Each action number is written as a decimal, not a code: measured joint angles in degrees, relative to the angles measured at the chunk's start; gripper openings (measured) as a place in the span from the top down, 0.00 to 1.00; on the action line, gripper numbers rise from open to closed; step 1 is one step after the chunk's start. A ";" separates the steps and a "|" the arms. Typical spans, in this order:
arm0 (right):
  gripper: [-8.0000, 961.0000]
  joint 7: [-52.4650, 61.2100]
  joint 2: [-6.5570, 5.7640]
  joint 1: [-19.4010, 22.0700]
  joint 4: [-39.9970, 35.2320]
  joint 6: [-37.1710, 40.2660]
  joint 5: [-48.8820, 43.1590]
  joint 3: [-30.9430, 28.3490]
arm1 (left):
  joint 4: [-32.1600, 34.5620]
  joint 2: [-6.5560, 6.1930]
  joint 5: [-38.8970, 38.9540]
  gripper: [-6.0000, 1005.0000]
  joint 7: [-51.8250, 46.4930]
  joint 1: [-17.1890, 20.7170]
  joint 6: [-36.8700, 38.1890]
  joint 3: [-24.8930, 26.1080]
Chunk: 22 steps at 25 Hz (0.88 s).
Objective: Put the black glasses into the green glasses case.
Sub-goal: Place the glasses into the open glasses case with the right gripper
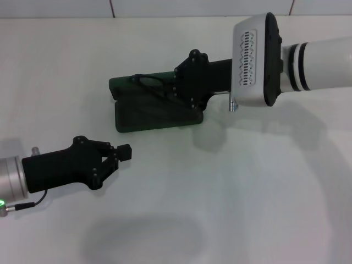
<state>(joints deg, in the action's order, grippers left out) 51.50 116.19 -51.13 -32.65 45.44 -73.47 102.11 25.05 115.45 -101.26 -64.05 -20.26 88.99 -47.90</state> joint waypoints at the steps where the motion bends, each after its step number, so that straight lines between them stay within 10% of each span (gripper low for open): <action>1: 0.91 0.00 0.00 0.04 0.00 -0.12 0.00 0.02 | 0.00 0.01 0.00 0.99 -0.01 -0.12 0.06 0.00; 22: 0.89 0.62 0.00 -0.01 0.03 -2.60 2.29 1.98 | 0.00 0.36 -0.17 0.99 0.04 -0.54 0.41 -0.13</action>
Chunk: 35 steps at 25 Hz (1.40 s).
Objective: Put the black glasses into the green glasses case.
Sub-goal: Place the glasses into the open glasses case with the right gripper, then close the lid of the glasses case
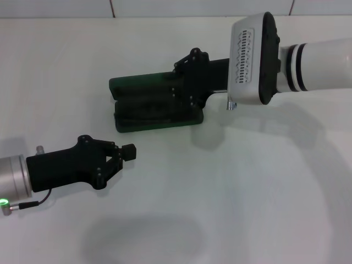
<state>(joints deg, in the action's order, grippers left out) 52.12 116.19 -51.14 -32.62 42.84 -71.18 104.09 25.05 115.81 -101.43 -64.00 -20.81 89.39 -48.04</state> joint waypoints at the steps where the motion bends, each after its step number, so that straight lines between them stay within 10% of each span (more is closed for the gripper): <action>1: 0.88 0.00 0.00 0.01 -0.02 -0.12 0.47 0.13 | 0.00 0.02 0.00 0.99 0.01 0.00 0.00 -0.01; 12: 0.81 0.00 -0.21 6.58 -5.50 1.74 6.02 -1.26 | -0.23 0.59 0.10 0.99 0.03 -0.05 -0.46 0.32; 23: 0.77 3.07 -2.91 23.49 0.05 30.71 6.29 -22.38 | -0.68 1.96 0.66 0.99 -0.30 -5.12 -10.69 1.26; 35: 0.38 -1.56 -5.46 29.51 8.52 41.62 3.36 -23.66 | -0.60 1.51 0.60 0.99 -0.58 -7.85 -22.57 1.37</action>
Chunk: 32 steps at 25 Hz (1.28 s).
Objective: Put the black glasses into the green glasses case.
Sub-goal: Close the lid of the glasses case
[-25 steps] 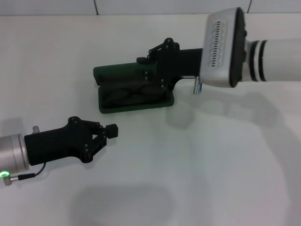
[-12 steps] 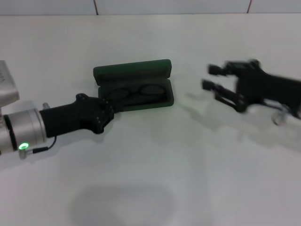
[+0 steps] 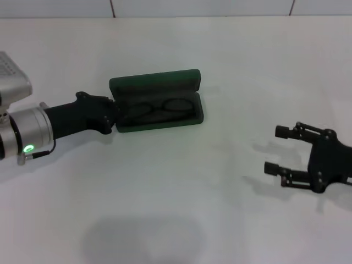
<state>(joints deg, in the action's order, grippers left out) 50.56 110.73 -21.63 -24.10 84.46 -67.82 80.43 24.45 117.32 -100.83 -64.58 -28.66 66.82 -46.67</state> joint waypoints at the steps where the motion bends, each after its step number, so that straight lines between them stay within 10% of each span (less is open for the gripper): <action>1: 0.35 -0.45 0.02 0.41 0.03 0.34 -0.01 -0.01 | -0.06 0.04 -0.10 0.99 -0.02 -0.27 -0.77 0.00; 7: 0.10 -1.21 0.29 0.88 0.29 0.84 -0.13 0.19 | -0.10 0.53 -0.38 0.99 -0.10 -1.51 -4.76 -0.38; 32: 0.09 -1.27 0.71 0.72 0.36 2.20 -0.21 -0.05 | 0.61 0.87 3.87 0.99 0.39 -2.53 -13.22 -0.08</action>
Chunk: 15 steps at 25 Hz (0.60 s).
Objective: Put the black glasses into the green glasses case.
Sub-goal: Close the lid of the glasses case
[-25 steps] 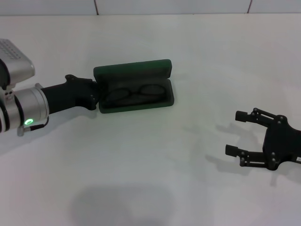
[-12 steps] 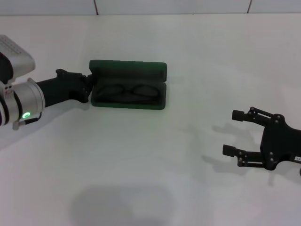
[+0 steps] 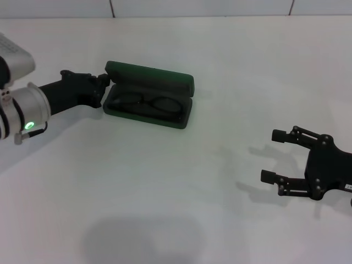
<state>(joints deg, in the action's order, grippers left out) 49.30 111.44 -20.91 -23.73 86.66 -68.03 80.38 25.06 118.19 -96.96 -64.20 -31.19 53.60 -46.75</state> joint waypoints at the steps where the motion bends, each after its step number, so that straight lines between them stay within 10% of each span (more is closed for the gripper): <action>1: 0.09 0.00 -0.01 0.07 0.00 -0.01 0.00 -0.02 | 0.23 -0.27 -0.16 0.99 -1.99 0.41 1.06 -0.05; 7: 0.09 0.00 -0.18 0.47 0.07 -0.34 0.00 -0.71 | 5.43 -1.54 0.31 0.99 -17.47 5.24 12.62 0.06; 15: 0.09 -0.05 -0.41 1.52 0.18 -0.81 0.00 -0.70 | 22.26 1.52 0.24 0.99 -33.29 7.84 15.97 -7.21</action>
<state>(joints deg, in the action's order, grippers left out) 49.24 111.04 -19.39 -23.55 85.85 -68.03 79.69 47.32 119.70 -96.72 -97.49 -23.35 69.57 -53.96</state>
